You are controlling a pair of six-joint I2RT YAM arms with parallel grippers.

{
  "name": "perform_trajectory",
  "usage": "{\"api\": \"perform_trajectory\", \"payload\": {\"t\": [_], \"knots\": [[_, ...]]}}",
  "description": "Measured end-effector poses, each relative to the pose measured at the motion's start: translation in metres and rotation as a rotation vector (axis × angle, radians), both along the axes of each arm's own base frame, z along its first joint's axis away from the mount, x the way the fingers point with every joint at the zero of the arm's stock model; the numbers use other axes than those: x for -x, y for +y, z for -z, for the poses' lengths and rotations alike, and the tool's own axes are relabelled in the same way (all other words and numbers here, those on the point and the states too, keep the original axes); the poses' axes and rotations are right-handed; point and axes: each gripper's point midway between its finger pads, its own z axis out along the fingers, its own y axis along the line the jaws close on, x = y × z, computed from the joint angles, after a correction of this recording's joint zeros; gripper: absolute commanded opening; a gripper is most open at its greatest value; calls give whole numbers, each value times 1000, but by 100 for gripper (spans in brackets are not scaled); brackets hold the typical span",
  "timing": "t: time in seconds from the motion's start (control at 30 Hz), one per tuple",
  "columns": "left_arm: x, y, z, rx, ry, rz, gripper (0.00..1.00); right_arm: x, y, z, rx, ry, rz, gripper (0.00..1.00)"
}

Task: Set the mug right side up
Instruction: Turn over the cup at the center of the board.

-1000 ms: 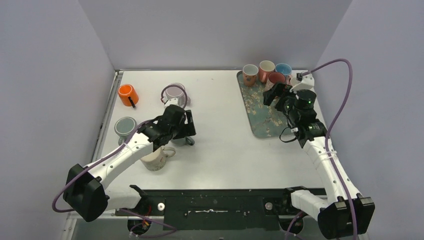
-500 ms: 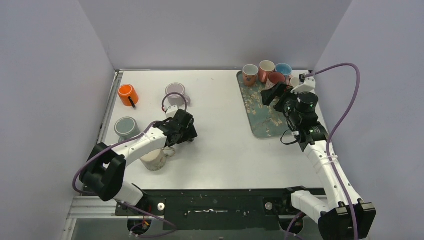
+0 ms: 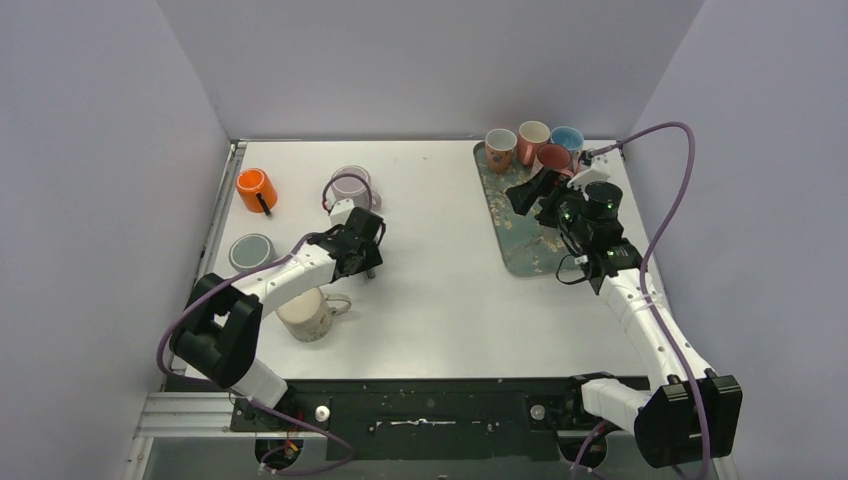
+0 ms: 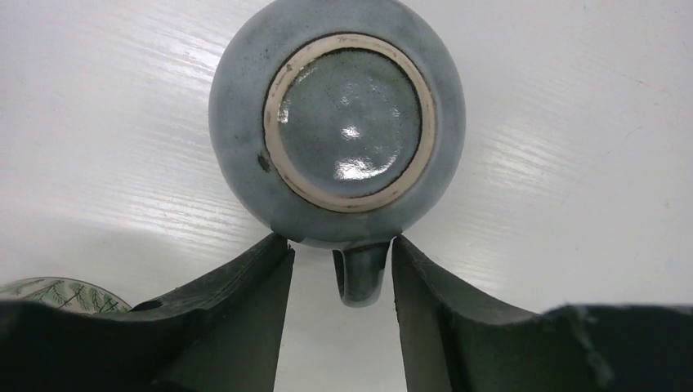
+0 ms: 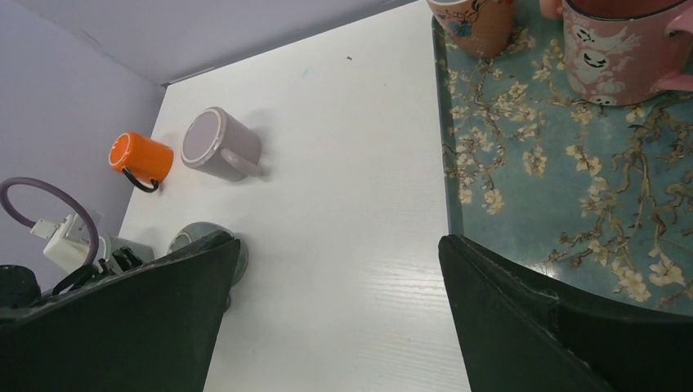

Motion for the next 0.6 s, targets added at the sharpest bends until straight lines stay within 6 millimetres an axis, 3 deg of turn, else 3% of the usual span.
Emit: {"api": "perform_trajectory", "payload": {"t": [0.5, 0.6], "knots": [[-5, -1, 6, -28, -7, 40, 36, -1, 8, 6, -12, 16, -46, 98], [-6, -3, 12, -29, 5, 43, 29, -1, 9, 5, -13, 11, -51, 97]]}}
